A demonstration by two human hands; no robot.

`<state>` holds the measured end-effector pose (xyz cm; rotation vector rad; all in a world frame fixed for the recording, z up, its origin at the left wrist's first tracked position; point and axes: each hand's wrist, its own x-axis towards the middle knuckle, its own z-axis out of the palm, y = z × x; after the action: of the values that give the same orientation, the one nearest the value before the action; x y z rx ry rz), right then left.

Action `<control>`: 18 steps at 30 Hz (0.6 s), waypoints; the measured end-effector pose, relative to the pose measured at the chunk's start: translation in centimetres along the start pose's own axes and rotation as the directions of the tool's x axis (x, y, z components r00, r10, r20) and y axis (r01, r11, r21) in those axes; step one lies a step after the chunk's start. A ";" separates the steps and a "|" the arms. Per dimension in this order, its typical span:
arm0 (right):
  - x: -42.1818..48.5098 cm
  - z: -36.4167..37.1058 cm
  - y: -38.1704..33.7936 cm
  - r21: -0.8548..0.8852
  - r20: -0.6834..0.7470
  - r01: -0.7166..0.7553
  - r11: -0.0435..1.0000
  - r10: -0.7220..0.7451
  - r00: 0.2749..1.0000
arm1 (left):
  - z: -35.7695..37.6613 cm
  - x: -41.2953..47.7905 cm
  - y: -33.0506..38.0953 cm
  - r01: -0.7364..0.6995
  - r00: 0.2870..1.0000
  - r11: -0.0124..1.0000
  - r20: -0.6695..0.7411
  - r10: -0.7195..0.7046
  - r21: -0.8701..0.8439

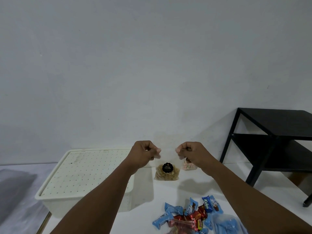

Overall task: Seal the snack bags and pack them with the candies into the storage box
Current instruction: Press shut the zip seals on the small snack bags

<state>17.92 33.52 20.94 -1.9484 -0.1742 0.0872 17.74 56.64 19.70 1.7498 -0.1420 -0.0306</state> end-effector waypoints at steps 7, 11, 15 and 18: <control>0.3 0.2 -0.4 -0.094 -0.044 0.056 0.994 -0.060 0.997 | 0.4 -0.5 0.8 0.008 0.999 1.000 0.051 -0.008 0.003; 0.7 0.3 -0.4 -0.103 -0.051 0.072 0.992 -0.078 0.996 | 1.1 -0.2 1.2 -0.061 0.998 0.992 0.038 0.057 0.111; 0.7 0.2 -0.5 -0.101 -0.071 0.084 0.991 -0.092 0.993 | 1.2 0.2 1.1 -0.071 0.997 0.988 -0.030 0.076 0.139; 0.6 0.1 -0.4 -0.098 -0.082 0.083 0.992 -0.091 0.992 | 1.3 0.4 0.7 -0.076 0.993 0.988 -0.080 0.087 0.131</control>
<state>18.46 33.88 21.32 -2.0312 -0.2092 -0.0637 17.93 55.18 20.13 1.8682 -0.1556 0.1148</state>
